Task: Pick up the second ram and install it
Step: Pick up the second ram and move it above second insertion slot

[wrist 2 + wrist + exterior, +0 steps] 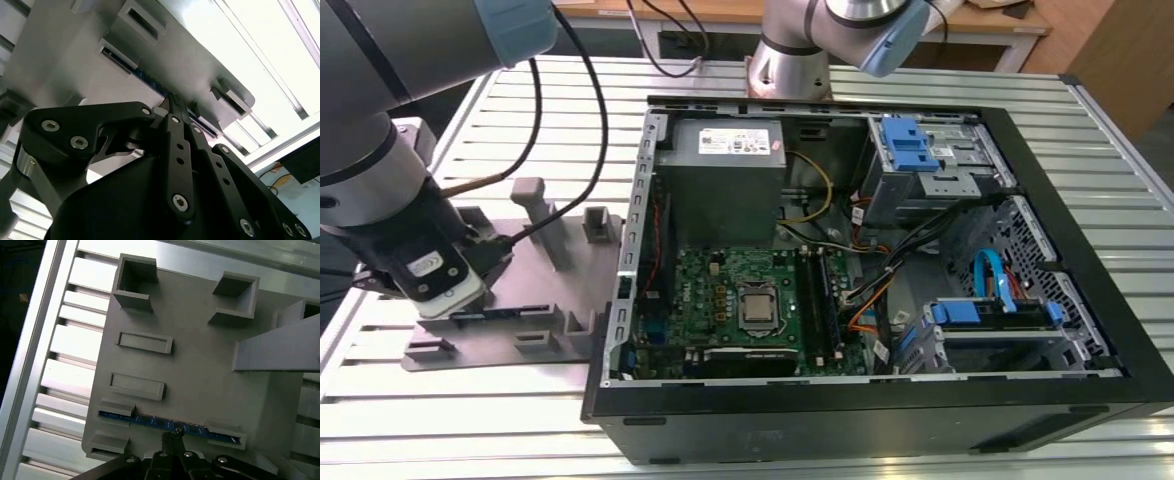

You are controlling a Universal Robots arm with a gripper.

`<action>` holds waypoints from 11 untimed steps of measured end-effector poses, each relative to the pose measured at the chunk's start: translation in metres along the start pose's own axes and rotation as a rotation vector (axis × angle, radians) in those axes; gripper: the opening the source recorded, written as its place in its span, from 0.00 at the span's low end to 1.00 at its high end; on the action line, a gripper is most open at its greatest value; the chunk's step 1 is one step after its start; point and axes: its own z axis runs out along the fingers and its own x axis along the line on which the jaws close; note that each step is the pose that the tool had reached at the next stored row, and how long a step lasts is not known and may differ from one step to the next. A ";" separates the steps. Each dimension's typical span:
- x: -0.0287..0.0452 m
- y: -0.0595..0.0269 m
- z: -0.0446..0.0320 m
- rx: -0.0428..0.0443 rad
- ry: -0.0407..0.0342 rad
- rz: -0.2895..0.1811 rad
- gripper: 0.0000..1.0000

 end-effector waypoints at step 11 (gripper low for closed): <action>0.0000 -0.0001 0.0000 0.0022 0.0053 -0.126 0.07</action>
